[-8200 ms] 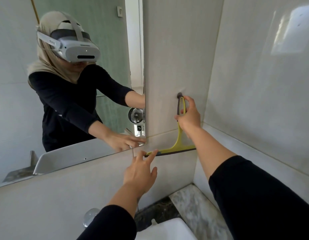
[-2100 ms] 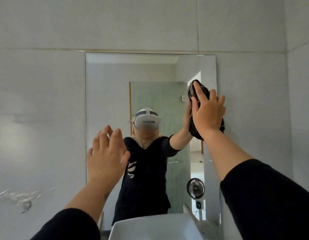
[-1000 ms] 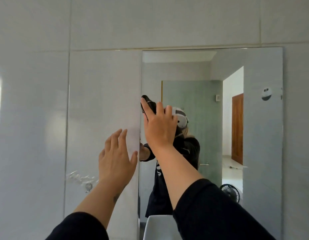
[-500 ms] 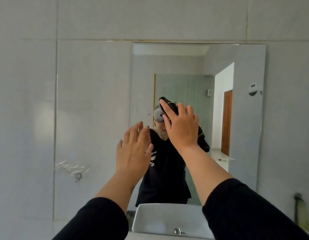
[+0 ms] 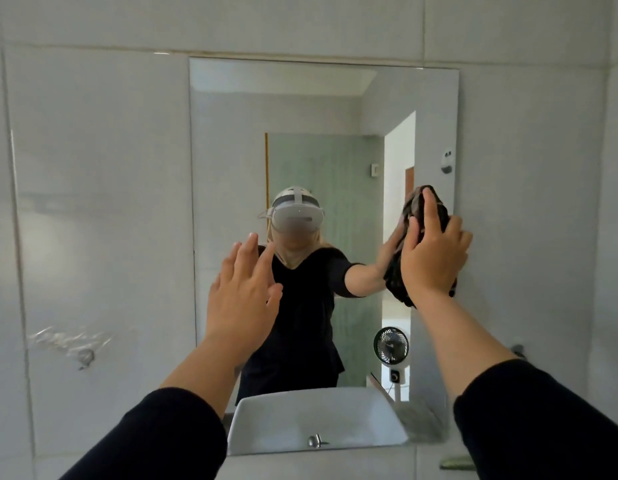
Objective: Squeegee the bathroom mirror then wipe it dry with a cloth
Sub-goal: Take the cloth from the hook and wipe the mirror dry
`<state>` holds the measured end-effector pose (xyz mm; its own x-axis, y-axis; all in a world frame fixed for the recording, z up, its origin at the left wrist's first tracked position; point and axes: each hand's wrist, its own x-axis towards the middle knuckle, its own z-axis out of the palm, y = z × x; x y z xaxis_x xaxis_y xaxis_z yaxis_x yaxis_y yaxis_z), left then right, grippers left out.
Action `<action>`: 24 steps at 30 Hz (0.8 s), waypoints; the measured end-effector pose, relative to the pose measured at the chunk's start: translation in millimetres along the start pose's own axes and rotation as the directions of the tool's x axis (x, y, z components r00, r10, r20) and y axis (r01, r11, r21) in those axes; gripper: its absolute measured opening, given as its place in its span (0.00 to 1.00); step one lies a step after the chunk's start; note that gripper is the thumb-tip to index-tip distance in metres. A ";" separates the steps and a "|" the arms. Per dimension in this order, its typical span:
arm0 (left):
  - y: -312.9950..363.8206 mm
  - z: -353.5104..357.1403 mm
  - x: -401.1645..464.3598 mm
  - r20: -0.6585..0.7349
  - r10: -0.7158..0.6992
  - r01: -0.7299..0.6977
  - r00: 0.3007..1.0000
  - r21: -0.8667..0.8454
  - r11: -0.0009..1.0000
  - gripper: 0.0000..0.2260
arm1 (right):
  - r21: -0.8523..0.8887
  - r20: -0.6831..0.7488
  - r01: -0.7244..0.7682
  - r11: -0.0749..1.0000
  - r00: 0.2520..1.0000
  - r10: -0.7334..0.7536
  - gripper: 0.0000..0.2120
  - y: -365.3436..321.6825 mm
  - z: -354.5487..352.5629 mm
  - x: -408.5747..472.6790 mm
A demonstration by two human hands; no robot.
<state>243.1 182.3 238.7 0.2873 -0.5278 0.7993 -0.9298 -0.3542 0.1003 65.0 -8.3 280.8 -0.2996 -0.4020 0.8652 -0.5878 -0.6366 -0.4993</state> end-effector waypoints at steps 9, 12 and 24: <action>-12.3 -24.3 11.9 -0.093 0.040 -0.044 0.995 -0.047 0.998 0.19 | 0.058 -0.020 -0.088 0.994 0.996 0.090 0.21 -18.4 6.1 -49.2; -28.6 -37.2 27.1 -0.129 0.032 -0.037 0.991 -0.033 0.999 0.22 | 0.064 0.018 0.099 0.993 0.995 -0.101 0.21 -49.2 10.5 -66.6; -77.3 -49.7 46.0 -0.097 0.112 -0.092 0.989 0.191 0.977 0.33 | 0.086 0.246 0.651 0.754 0.720 -0.649 0.27 -147.7 38.8 -144.0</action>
<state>316.8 223.7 297.2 0.1575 -0.4869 0.8591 -0.8910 -0.4452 -0.0890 224.1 118.0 228.1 0.3510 -0.0382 0.9356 -0.5736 -0.7986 0.1825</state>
